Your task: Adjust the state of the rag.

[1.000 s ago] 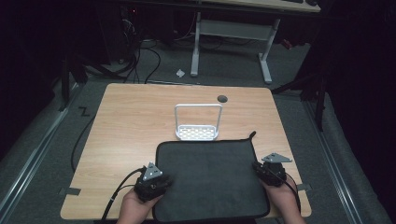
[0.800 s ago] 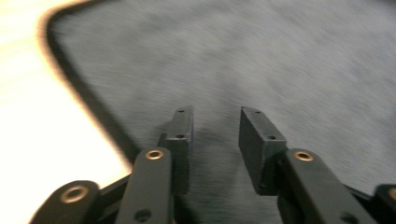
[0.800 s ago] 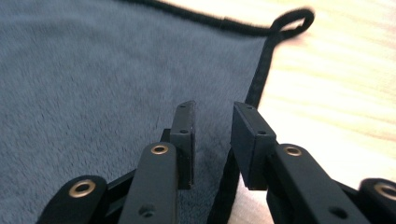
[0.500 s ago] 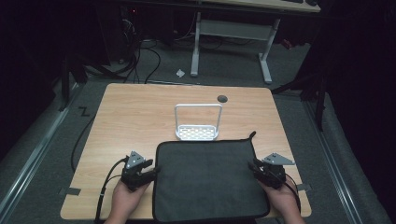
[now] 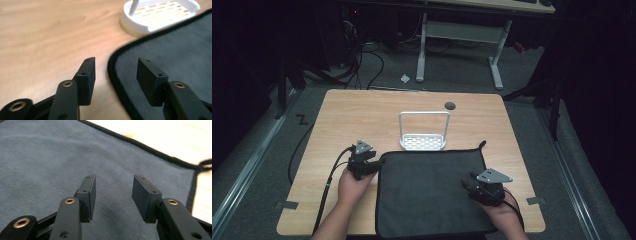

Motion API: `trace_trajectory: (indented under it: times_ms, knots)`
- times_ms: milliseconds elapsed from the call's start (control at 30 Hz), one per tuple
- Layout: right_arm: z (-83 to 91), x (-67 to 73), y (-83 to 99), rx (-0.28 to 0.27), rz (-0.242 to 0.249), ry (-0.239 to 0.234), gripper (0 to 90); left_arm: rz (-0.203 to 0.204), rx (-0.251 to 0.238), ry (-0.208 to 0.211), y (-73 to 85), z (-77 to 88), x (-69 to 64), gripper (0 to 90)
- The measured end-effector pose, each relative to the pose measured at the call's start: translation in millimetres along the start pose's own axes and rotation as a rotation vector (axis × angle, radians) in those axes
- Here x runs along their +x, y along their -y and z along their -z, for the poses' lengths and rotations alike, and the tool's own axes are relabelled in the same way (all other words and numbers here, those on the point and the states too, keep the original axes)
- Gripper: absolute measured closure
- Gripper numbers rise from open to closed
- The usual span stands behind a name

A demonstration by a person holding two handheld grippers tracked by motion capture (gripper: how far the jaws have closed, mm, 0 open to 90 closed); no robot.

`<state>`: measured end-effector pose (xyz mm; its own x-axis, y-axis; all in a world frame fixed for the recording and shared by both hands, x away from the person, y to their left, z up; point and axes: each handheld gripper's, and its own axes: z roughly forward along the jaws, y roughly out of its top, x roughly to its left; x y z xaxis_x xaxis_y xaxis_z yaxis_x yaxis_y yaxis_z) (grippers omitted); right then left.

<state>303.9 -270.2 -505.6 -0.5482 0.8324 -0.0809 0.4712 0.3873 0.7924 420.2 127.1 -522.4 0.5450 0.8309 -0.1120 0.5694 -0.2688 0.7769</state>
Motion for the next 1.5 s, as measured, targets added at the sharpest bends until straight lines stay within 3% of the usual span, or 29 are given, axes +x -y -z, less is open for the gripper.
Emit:
trace_trajectory:
  times_ms: [33, 67, 167, 300, 367, 400, 500, 600, 700, 733, 800, 967, 1100, 1500]
  knots:
    - [0.0, 0.0, 0.0, 0.000, 0.000, 0.000, 54.7, 0.000, 0.000, 0.000, 0.0, 0.0, 0.0, 49.4]
    - [2.1, 7.8, -3.2, -0.019, 0.015, -0.018, 53.0, -0.002, 0.033, -0.009, -2.3, -9.4, -0.1, 49.4]
    - [3.5, 20.4, -7.8, -0.042, 0.029, -0.056, 50.8, 0.020, 0.032, 0.000, -1.9, -17.2, 0.3, 48.9]
    - [2.5, 45.6, -15.4, -0.064, 0.064, -0.102, 50.3, -0.026, 0.029, -0.035, 0.5, -20.4, -6.8, 57.1]
    - [1.4, 52.7, -17.5, -0.072, 0.080, -0.110, 50.3, -0.011, 0.025, -0.018, 0.4, -20.8, -6.4, 63.1]
    - [-2.1, 67.5, -21.6, -0.076, 0.093, -0.134, 50.2, 0.000, 0.018, 0.002, 0.5, -21.7, -6.2, 65.3]
    - [-11.4, 88.7, -28.2, -0.060, 0.123, -0.164, 50.7, -0.008, 0.012, 0.015, 2.0, -21.9, -6.4, 75.8]
    - [-23.0, 107.0, -34.1, -0.033, 0.143, -0.196, 52.3, 0.030, 0.014, 0.050, 2.6, -21.6, -2.8, 82.8]
    - [-31.3, 119.4, -38.1, -0.021, 0.166, -0.208, 51.8, 0.041, 0.014, 0.060, 2.7, -21.5, -1.1, 83.2]
    - [-38.1, 131.4, -44.1, -0.021, 0.194, -0.214, 50.8, 0.049, 0.013, 0.070, 3.1, -21.2, -0.6, 83.2]
    - [-44.7, 141.8, -50.9, -0.021, 0.212, -0.240, 50.7, 0.052, 0.013, 0.075, 3.6, -20.7, -0.5, 83.2]
    - [-62.7, 163.7, -62.6, -0.005, 0.195, -0.294, 50.4, 0.080, 0.013, 0.083, 4.0, -20.3, 2.7, 83.2]
    - [-74.2, 182.5, -65.9, 0.015, 0.232, -0.311, 50.2, 0.097, 0.012, 0.090, 4.1, -20.3, 4.7, 83.2]
    - [-91.7, 226.4, -64.2, 0.092, 0.247, -0.411, 46.4, 0.108, 0.011, 0.099, 4.2, -20.4, 6.1, 83.1]
